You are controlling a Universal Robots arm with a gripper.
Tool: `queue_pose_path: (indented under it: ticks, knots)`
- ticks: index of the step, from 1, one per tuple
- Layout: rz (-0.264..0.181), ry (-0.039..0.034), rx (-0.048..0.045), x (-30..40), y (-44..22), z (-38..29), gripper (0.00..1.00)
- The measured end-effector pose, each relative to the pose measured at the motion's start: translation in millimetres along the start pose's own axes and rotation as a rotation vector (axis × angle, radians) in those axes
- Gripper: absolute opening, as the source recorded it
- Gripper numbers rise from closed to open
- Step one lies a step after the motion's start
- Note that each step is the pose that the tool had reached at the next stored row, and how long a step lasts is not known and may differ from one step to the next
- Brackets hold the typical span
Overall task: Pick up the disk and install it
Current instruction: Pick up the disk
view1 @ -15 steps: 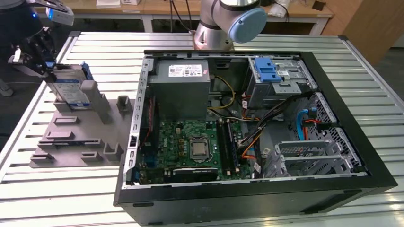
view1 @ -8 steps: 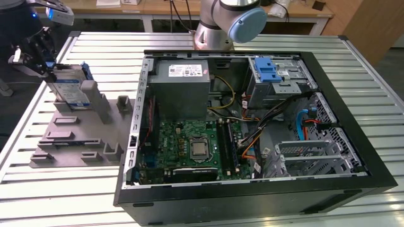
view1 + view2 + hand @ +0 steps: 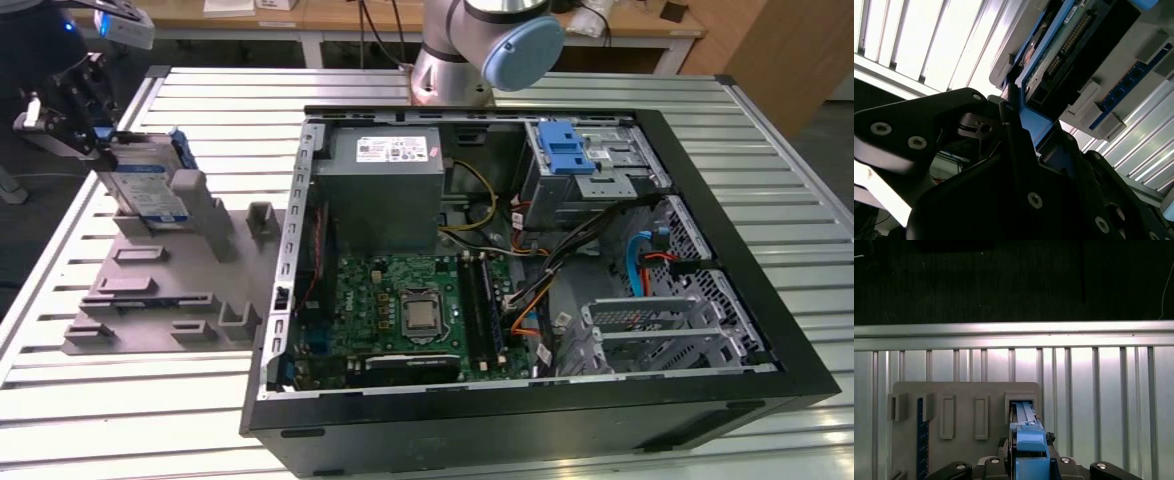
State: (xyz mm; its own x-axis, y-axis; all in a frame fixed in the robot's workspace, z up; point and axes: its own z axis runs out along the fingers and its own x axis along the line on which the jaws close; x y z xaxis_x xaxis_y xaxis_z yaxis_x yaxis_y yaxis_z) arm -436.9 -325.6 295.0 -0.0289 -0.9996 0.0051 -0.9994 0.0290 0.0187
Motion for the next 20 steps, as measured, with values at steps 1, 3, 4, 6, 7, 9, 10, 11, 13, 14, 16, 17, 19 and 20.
queue_pose_path:
  ticks: [1,3,4,6,7,9,10,11,13,14,16,17,19,20]
  knots:
    - [0.000,0.0001,-0.0001,0.0,0.0,-0.9,0.36]
    - [0.000,0.0001,-0.0001,0.0,0.0,-2.2,0.36]
    - [0.000,0.0002,0.0001,0.0,0.0,-2.3,0.36]
    - [0.000,0.0006,0.0000,0.0,0.0,-2.6,0.36]
    - [0.000,0.0006,-0.0001,0.0,0.1,-3.8,0.36]
    - [0.000,0.0006,0.0001,0.0,0.1,-4.0,0.36]
    - [0.000,0.0006,0.0000,0.0,0.0,-4.2,0.36]
    - [0.000,0.0006,-0.0002,0.0,0.1,-4.4,0.36]
    - [0.000,0.0006,0.0000,0.0,0.1,-4.7,0.36]
    - [0.000,0.0005,0.0001,0.0,0.1,-4.7,0.36]
    - [0.000,0.0006,0.0000,0.0,0.1,-5.9,0.36]
    - [0.000,0.0006,0.0000,0.0,0.1,-6.0,0.36]
    - [0.000,0.0007,-0.0001,0.0,0.1,-6.4,0.36]
    - [0.000,0.0006,-0.0001,0.0,0.1,-6.5,0.36]
